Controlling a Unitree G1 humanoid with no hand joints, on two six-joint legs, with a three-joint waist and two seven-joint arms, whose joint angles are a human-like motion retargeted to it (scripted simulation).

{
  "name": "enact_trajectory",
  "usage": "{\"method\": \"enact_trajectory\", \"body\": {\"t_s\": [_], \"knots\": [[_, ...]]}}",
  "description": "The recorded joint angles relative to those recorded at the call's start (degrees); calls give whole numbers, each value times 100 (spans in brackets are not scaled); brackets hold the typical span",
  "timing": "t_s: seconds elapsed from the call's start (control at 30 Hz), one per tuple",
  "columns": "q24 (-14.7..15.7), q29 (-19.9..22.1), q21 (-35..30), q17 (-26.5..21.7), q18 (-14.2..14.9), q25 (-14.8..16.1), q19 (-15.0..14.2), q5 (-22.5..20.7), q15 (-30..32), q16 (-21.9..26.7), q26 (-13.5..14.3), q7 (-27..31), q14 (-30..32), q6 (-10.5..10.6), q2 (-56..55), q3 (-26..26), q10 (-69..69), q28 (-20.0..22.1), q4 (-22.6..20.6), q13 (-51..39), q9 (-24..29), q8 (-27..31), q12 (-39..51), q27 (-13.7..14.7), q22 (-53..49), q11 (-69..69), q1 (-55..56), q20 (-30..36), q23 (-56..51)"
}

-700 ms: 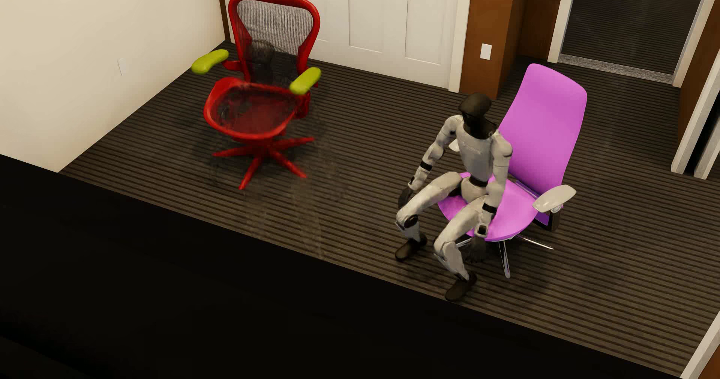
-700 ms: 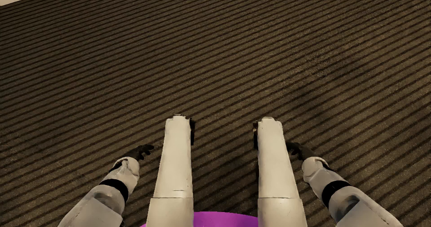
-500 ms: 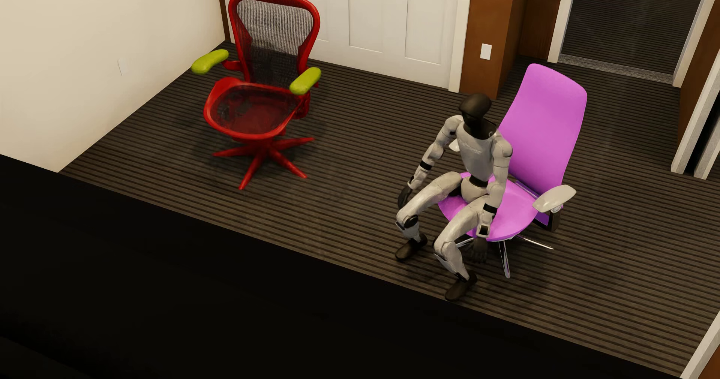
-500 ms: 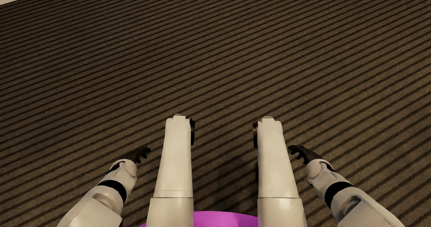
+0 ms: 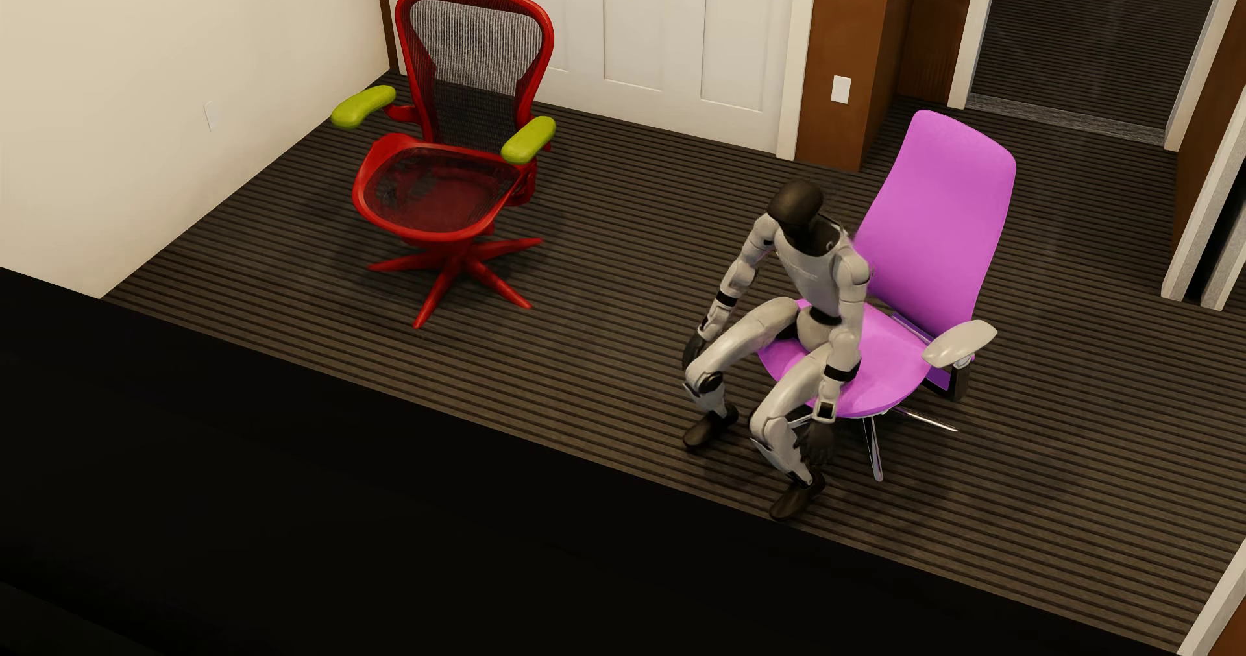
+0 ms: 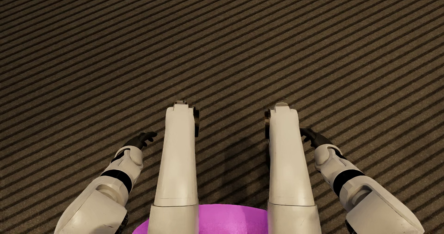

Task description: Rise from the chair

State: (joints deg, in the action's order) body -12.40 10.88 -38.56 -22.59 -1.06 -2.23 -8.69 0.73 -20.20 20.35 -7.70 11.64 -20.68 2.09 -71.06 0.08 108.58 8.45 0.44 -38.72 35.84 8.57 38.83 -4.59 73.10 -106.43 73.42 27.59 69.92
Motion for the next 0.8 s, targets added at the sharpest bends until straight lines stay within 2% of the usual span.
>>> {"method": "enact_trajectory", "body": {"t_s": [0.17,0.27,0.37,0.47,0.57,0.6,0.63,0.7,0.77,0.8], "knots": [[73,102,-22,-60,25,48,-132,2,-388,96,92,44,-230,30,-435,-5,-160,106,-21,-371,196,41,357,149,-14,158,473,215,-65],[146,116,14,-64,48,60,-140,22,-588,184,162,11,-296,83,-244,-27,-655,193,-19,-319,98,-12,260,197,-46,677,340,565,10],[169,180,108,-69,-14,60,-79,39,-570,160,217,-130,-276,47,443,-9,-1547,322,21,89,-183,-152,-174,198,-173,1586,-367,498,13],[20,147,282,-91,-88,-19,25,9,-444,147,203,-350,-205,37,1408,-20,-2733,255,83,597,-594,-340,-880,201,-188,2801,-1388,288,-4],[-186,23,554,-227,-146,-159,-48,37,-152,134,138,-570,-191,27,2667,-25,-4282,21,32,1311,-1143,-475,-1718,164,-146,4397,-2719,74,-86],[-231,-14,638,-294,-144,-248,-117,49,-2,142,170,-607,-151,2,3119,-1,-4852,-16,-23,1599,-1346,-520,-2019,174,-166,4965,-3208,71,-105],[-302,-57,699,-355,-162,-312,-239,65,397,177,205,-638,-99,-34,3561,8,-5427,-61,-76,1852,-1522,-561,-2307,181,-213,5538,-3711,32,-112],[-332,-239,793,-473,-139,-432,-408,138,985,232,237,-772,602,-83,4191,21,-6588,-236,-60,2290,-1851,-617,-2802,173,-256,6223,-4671,-181,-119],[-262,-370,897,-521,-18,-483,-1042,292,1395,279,239,-1009,868,-81,4297,-67,-7565,-192,53,2466,-2118,-685,-3144,143,-184,6105,-5500,-499,-53],[-225,-351,966,-527,45,-483,-1208,366,1559,304,214,-1162,938,-72,4287,-106,-7975,-127,126,2529,-2217,-747,-3272,135,-114,5990,-5894,-613,-34]]}}
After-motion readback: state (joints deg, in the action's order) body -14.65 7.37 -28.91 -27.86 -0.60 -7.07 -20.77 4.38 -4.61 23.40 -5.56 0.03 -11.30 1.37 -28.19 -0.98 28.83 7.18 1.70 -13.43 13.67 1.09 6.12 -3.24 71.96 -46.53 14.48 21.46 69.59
